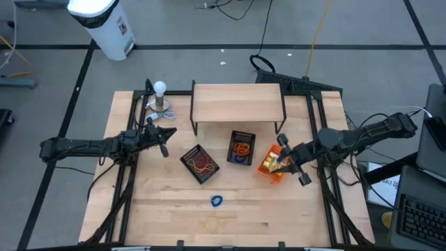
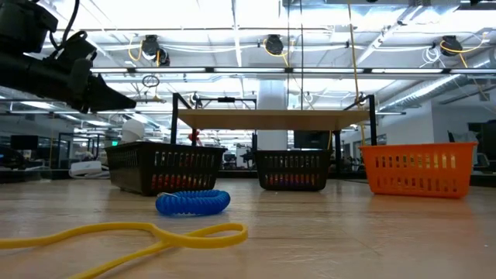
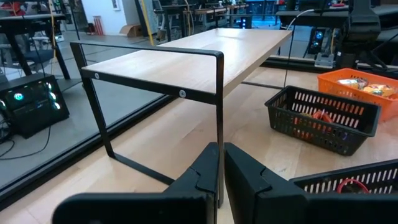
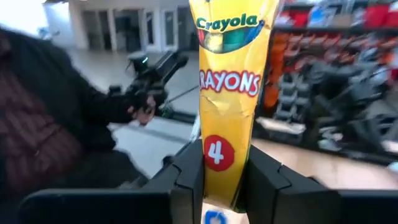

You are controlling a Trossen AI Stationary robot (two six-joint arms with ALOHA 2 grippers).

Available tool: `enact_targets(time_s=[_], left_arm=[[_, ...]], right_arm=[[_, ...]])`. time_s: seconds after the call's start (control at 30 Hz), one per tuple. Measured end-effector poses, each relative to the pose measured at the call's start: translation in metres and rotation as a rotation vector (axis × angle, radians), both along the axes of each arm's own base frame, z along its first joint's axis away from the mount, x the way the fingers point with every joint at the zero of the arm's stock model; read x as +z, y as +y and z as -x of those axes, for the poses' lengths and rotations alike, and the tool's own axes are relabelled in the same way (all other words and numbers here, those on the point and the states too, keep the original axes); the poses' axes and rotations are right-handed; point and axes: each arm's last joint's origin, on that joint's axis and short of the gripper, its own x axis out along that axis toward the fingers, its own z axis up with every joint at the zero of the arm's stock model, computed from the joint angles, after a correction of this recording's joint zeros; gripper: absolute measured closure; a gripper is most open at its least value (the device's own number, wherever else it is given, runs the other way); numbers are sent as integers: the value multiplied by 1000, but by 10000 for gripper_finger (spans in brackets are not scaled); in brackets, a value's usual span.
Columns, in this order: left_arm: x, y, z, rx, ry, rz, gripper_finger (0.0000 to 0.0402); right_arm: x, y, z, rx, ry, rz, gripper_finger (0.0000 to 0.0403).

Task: Pick & Place Office Desk Supplies
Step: Put the crayon box into the orange bin

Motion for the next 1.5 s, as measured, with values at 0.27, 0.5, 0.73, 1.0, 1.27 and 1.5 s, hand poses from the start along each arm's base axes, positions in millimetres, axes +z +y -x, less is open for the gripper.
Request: enact_targets(time_s=[0.27, 0.5, 0.73, 1.0, 1.27, 1.5], left_arm=[[0, 0, 0, 0, 2, 2, 376], [-1, 0, 0, 0, 4, 4, 376], [-1, 0, 0, 0, 7, 5, 376], [-1, 0, 0, 1, 6, 8, 376], [-1, 0, 0, 1, 6, 8, 376], [-1, 0, 0, 5, -7, 30, 376]], right_arm=[[-22, -25, 29, -156, -44, -69, 339], [-44, -36, 49, -242, -78, -98, 331], [-63, -40, 59, -299, -90, -116, 342], [-82, -41, 67, -301, -161, -133, 332], [-96, -43, 72, -334, -335, -113, 336], [-100, -43, 70, -360, -300, -103, 337]])
